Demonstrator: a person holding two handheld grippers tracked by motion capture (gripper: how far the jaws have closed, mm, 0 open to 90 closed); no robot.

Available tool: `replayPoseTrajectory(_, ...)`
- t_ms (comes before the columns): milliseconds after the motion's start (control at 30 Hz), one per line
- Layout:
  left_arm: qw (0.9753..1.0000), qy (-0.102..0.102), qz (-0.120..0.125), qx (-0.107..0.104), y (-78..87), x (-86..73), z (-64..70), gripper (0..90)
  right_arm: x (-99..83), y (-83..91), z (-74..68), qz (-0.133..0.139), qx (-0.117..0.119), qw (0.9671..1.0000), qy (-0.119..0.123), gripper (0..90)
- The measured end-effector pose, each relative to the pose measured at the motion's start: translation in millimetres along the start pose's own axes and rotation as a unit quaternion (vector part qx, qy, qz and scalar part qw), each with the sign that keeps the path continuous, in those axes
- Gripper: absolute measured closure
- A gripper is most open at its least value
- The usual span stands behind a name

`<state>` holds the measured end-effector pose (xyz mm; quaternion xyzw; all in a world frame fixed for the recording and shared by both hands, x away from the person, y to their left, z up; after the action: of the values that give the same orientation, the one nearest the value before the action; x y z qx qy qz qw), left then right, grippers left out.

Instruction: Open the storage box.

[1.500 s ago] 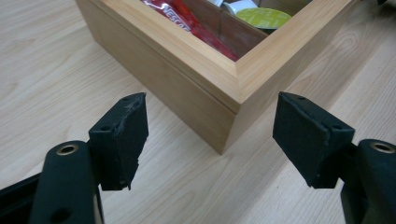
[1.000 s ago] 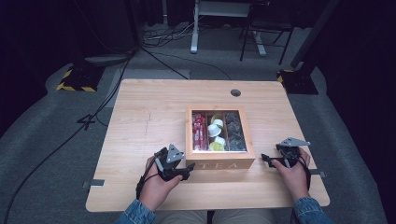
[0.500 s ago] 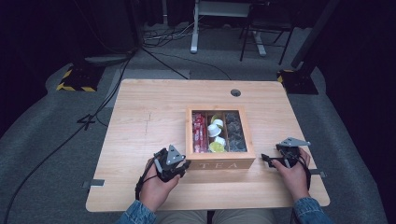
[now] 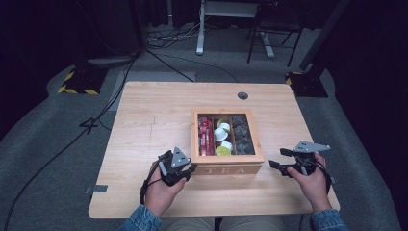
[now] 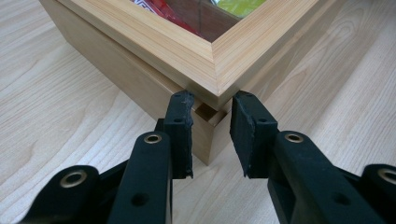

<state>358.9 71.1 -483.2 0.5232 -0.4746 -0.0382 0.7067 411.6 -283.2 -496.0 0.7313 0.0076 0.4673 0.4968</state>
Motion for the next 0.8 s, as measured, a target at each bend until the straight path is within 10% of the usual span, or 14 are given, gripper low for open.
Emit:
replayPoseTrajectory(333, 1.0000, -0.001, 0.004, 0.002, 1.2, 4.5, -1.0, 67.3, 16.9, 8.2, -44.1, 0.000, 0.057, 0.9963, 0.064, 15.7)
replayPoseTrajectory(800, 1.0000, -0.005, 0.002, 0.008, -0.5, 5.5, -0.9, 65.9, 30.3, -10.1, -47.3, 0.023, -0.014, 0.9969, 0.075, 24.3)
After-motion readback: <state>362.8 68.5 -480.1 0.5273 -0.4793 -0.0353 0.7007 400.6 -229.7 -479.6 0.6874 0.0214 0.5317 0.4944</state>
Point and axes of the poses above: each handheld gripper's, and its own axes: y roughly backward along the jaws, x roughly out of its top, z roughly to its right, the point moved 7 cm from there along -y, roughly forward along the jaws, and after that the axes turned 10 degrees about -z, right-handed, at the moved point
